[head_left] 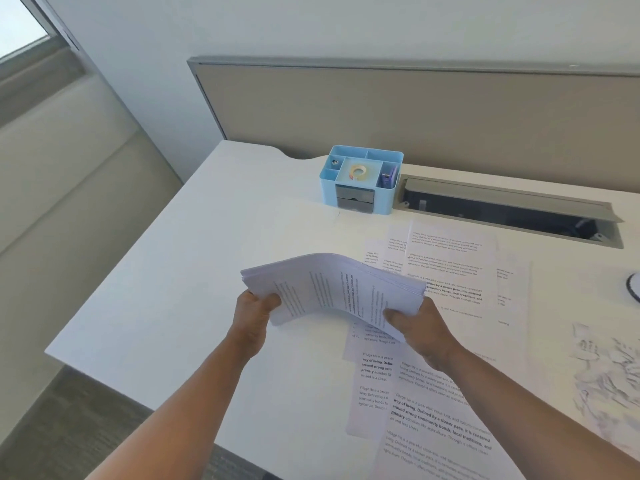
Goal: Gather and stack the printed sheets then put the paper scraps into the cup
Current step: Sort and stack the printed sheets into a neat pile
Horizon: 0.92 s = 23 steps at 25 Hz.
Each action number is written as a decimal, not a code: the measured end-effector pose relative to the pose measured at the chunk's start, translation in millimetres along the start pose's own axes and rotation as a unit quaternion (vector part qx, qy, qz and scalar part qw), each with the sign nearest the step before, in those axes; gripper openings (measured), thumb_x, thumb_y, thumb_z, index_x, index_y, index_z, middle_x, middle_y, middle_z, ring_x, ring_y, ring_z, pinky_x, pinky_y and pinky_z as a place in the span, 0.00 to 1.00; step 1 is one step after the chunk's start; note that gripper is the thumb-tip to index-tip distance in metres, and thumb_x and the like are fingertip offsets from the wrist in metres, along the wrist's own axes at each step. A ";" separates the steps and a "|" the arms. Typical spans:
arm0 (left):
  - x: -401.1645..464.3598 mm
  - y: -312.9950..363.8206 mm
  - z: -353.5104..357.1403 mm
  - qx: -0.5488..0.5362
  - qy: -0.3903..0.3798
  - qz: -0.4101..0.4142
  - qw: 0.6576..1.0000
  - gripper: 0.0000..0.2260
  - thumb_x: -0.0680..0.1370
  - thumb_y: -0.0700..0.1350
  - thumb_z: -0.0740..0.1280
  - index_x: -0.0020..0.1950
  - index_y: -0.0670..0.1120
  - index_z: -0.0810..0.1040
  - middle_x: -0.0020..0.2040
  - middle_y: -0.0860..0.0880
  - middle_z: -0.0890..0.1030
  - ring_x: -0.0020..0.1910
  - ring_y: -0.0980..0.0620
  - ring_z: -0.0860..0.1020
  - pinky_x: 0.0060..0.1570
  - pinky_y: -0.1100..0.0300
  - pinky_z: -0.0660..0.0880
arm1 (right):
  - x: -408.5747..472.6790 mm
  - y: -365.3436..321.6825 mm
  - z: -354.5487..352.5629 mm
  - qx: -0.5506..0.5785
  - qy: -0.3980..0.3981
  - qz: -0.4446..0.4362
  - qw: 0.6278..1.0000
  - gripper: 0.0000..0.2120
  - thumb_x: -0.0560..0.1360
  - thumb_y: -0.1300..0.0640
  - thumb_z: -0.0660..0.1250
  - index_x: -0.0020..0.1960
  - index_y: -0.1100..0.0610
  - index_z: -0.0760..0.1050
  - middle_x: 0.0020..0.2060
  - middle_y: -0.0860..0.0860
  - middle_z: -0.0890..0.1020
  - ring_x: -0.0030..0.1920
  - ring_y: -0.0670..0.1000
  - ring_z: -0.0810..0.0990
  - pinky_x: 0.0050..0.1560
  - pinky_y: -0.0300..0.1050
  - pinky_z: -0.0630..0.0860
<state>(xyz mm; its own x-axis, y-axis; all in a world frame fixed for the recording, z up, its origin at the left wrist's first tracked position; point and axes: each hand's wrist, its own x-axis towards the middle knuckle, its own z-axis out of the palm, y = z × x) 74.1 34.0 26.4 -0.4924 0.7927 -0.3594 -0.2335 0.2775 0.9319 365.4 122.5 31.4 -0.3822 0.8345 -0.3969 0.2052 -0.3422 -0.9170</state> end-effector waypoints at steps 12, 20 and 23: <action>13.6 -4.1 -4.7 0.036 -0.011 0.001 0.999 0.23 0.64 0.42 0.81 0.58 0.43 0.84 0.55 0.45 0.87 0.56 0.44 0.84 0.58 0.48 0.79 | 9.1 7.1 6.9 -0.010 0.013 0.011 1.000 0.10 0.79 0.62 0.70 0.57 0.49 0.80 0.52 0.47 0.87 0.54 0.48 0.84 0.54 0.44 0.82; 13.0 -9.5 -9.9 0.046 -0.004 -0.015 0.999 0.12 0.72 0.39 0.79 0.54 0.46 0.86 0.53 0.47 0.87 0.54 0.47 0.84 0.58 0.49 0.78 | 10.2 14.2 11.6 0.003 0.013 0.033 0.999 0.16 0.76 0.58 0.74 0.64 0.54 0.79 0.55 0.48 0.86 0.58 0.51 0.84 0.62 0.52 0.80; 16.1 -5.0 -11.7 0.073 -0.006 -0.019 0.997 0.11 0.73 0.40 0.78 0.54 0.46 0.85 0.52 0.49 0.88 0.55 0.45 0.84 0.55 0.51 0.79 | 9.8 9.0 10.6 -0.002 0.011 0.023 1.000 0.11 0.79 0.60 0.72 0.60 0.49 0.80 0.54 0.47 0.86 0.58 0.52 0.83 0.61 0.54 0.80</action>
<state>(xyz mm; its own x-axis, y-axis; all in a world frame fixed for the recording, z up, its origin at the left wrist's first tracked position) 57.6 39.0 15.4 -0.4754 0.7866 -0.3940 -0.1269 0.3819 0.9155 353.9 122.9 18.8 -0.3517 0.8272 -0.4382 0.2256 -0.3795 -0.8973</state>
